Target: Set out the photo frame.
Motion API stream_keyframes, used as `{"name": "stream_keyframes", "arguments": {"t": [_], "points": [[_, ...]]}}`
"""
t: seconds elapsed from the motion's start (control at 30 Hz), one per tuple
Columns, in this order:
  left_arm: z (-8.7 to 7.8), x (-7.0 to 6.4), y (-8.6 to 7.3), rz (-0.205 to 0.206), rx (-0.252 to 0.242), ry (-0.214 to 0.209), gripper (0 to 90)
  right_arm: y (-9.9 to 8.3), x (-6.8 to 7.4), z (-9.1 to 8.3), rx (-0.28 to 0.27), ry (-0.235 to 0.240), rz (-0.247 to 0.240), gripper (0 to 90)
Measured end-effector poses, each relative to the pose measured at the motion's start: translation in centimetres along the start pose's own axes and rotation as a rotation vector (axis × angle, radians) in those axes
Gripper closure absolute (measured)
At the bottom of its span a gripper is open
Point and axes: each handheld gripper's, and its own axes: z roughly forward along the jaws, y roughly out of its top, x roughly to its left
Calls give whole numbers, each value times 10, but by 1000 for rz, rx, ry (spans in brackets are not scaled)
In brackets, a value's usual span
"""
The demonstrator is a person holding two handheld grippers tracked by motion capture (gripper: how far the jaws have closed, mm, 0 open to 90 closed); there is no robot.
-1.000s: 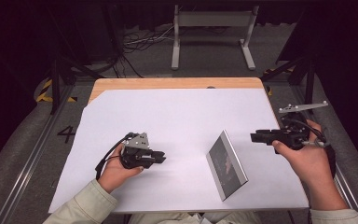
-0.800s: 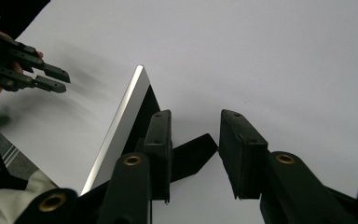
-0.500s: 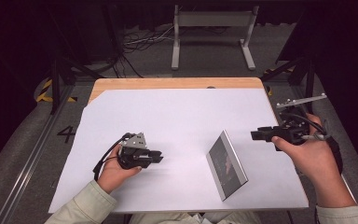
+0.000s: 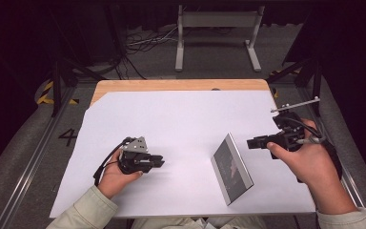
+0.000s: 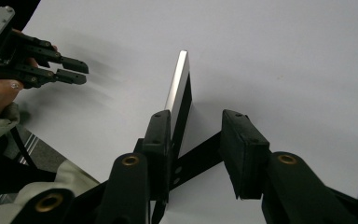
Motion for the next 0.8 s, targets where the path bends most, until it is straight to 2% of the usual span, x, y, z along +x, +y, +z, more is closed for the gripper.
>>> {"name": "stream_keyframes", "arguments": {"t": [0.23, 0.47, 0.67, 0.8], "points": [[1, 0, 0, 8, 2, 3, 767, -3, 7, 6, 31, -2, 2, 638], [3, 1, 0, -1, 5, -2, 765, -9, 11, 12, 25, 10, -5, 602], [3, 1, 0, 5, 6, -1, 763, -14, 11, 18, 28, 23, 10, 595], [4, 2, -1, 5, 11, 18, 755, -16, 13, 22, 36, 18, 14, 586]]}}
